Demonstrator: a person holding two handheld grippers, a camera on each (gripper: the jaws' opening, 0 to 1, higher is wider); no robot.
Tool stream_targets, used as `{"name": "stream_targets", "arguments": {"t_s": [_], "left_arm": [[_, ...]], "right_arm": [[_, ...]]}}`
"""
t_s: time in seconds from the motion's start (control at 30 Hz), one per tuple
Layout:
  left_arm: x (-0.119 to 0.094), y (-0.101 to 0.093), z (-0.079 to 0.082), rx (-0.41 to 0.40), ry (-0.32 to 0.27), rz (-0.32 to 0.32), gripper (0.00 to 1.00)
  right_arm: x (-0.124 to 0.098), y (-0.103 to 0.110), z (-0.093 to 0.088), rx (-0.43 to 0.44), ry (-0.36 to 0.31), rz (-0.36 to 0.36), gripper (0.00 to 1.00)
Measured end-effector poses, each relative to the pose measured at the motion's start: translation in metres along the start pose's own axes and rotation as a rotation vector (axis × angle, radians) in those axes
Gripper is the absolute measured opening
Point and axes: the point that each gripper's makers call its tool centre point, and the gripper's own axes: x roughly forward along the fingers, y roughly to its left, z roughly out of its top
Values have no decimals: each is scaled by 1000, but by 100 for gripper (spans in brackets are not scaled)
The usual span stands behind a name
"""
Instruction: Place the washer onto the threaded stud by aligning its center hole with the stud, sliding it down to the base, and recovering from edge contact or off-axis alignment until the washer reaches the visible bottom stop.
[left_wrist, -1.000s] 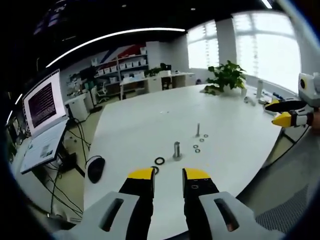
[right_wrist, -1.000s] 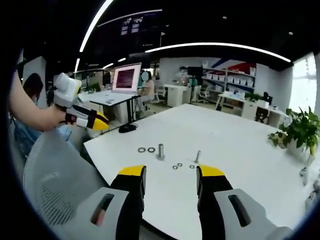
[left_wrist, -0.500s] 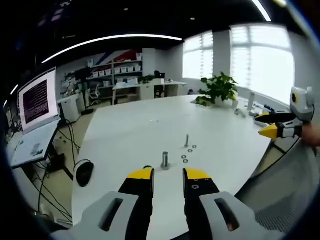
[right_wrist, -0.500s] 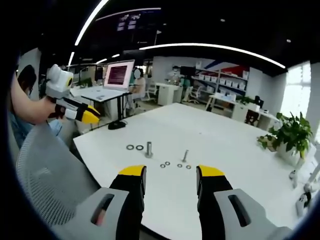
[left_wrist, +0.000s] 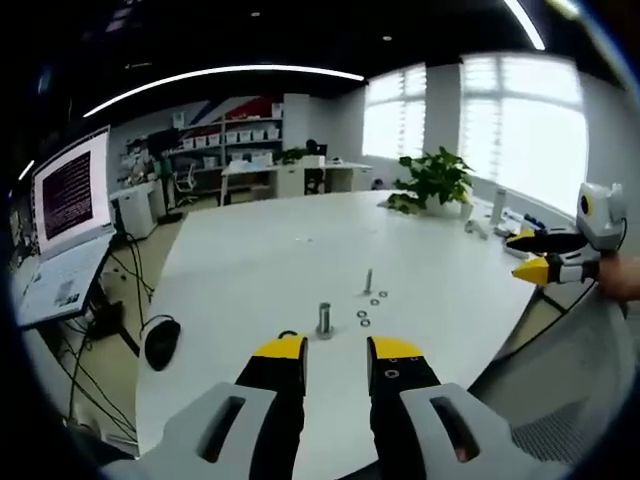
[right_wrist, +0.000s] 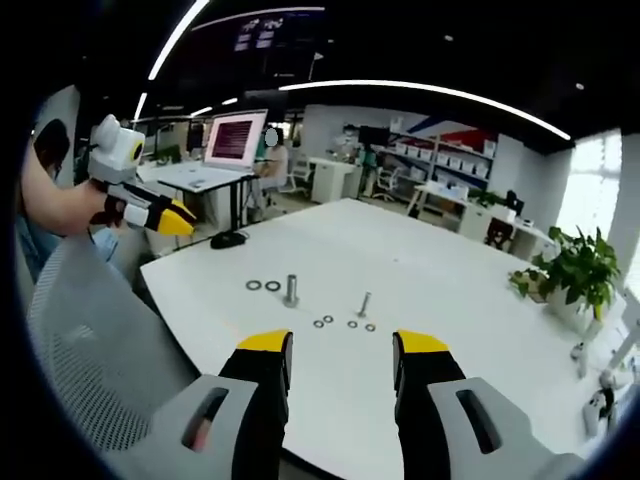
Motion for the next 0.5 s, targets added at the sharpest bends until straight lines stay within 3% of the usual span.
{"name": "stream_targets", "arguments": {"t_s": [0.17, 0.23, 0.4, 0.5], "left_arm": [[6, 5, -4, -55, 23, -6, 23], [9, 5, -9, -114, 46, -18, 25], [22, 21, -16, -188, 66, -6, 25], [29, 29, -19, -191, 78, 7, 25]], "right_arm": [[-3, -2, 7, 16, -32, -3, 39], [-3, -3, 7, 11, -34, -7, 40], [-2, -3, 5, 3, -27, -9, 42], [-2, -3, 6, 1, -28, -9, 43]]}}
